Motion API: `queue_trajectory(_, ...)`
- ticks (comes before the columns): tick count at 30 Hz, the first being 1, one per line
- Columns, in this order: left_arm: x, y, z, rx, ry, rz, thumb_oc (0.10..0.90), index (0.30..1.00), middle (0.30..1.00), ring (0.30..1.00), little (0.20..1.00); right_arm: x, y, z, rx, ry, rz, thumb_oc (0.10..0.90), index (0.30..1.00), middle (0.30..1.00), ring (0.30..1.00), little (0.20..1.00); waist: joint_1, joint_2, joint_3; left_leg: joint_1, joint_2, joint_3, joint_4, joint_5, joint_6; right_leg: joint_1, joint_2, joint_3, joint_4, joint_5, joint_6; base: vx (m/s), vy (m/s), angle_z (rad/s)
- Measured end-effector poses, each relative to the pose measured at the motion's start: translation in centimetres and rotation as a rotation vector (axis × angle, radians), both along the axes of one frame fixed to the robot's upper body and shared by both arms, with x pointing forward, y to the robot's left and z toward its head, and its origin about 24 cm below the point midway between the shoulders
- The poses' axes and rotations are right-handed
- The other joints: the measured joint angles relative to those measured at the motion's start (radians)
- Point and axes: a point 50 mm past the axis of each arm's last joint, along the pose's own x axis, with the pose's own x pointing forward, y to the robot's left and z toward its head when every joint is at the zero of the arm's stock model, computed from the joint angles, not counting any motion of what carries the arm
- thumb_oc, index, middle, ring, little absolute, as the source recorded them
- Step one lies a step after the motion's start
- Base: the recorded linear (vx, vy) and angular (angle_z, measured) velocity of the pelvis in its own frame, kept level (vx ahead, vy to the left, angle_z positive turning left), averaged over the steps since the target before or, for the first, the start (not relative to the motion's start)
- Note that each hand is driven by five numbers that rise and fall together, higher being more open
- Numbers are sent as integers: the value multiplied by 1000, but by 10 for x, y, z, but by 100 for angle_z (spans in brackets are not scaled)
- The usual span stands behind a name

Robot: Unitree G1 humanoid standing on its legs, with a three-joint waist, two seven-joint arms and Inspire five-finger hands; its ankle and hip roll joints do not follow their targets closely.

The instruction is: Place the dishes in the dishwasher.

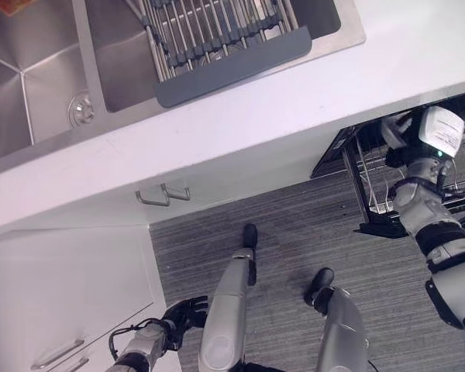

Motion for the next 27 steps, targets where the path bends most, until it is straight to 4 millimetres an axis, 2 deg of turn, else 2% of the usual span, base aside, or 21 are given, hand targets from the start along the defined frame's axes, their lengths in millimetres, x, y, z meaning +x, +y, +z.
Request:
queue_trajectory(3, 6, 0, 3, 2, -8, -3, 800, 900, 900, 900, 900, 3, 0, 6, 100, 150, 124, 800, 900, 900, 900, 900, 0, 0, 0, 0, 4, 0, 0, 4, -1, 0, 4, -1, -3, 3, -4, -24, -16, -2)
queue_trajectory(4, 9, 1, 5, 5, -12, -3, 800, 900, 900, 900, 900, 5, 5, -2, 129, 243, 172, 800, 900, 900, 900, 900, 0, 0, 0, -4, 9, -2, -1, 5, -2, -1, 8, -4, -7, 7, -6, -37, -32, -4)
queue_trajectory(5, 9, 1, 5, 7, -13, -2, 800, 900, 900, 900, 900, 5, 6, -4, 127, 258, 180, 800, 900, 900, 900, 900, -1, 0, 0, -7, 12, -3, -1, 6, -2, -1, 10, -8, -11, 10, -9, -35, -29, -4)
queue_trajectory(12, 9, 5, 6, 18, -7, 6, 800, 900, 900, 900, 900, 8, 8, 16, 192, 371, 242, 800, 900, 900, 900, 900, -19, -7, -2, -14, 22, -7, -2, 9, 0, 9, 30, -14, -55, 43, -1, -10, -4, -2)
queue_trajectory(14, 9, 11, 8, 24, -11, 20, 800, 900, 900, 900, 900, 9, 12, 17, 199, 406, 259, 800, 900, 900, 900, 900, -22, -21, -2, -14, 30, -4, -2, 9, 0, 17, 40, -12, -80, 56, -3, -11, -27, -9)
queue_trajectory(18, 10, 14, 9, 10, -20, 55, 800, 900, 900, 900, 900, 8, 13, 10, 215, 442, 242, 800, 900, 900, 900, 900, -27, -22, -2, 7, 33, 1, -8, 8, 4, 52, 50, -11, -125, 80, 2, -5, -26, -6)
queue_trajectory(20, 10, 15, 9, 14, -19, 59, 800, 900, 900, 900, 900, 5, 14, 4, 216, 437, 235, 800, 900, 900, 900, 900, -29, -26, -1, 19, 34, 2, -14, 8, 7, 71, 55, -11, -148, 89, 4, 3, -12, -2)
queue_trajectory(24, 6, 19, 8, 31, -12, 79, 800, 900, 900, 900, 900, 2, 20, -1, 294, 369, 268, 800, 900, 900, 900, 900, -31, -50, -1, 35, 36, 20, -20, 3, 14, 84, 57, 4, -176, 105, 8, -26, 13, -11)
queue_trajectory(26, 5, 20, 9, 22, -17, 99, 800, 900, 900, 900, 900, -8, 26, 2, 412, 286, 333, 800, 900, 900, 900, 900, -31, -57, 0, 34, 45, 33, -11, -4, 21, 89, 65, 6, -199, 124, 14, -15, 56, -19)
queue_trajectory(27, 2, 22, 8, 20, -14, 118, 800, 900, 900, 900, 900, -12, 39, 3, 459, 242, 403, 800, 900, 900, 900, 900, -45, -63, -1, 34, 50, 38, -4, -11, 21, 98, 72, 11, -223, 134, 7, 26, 66, -17)
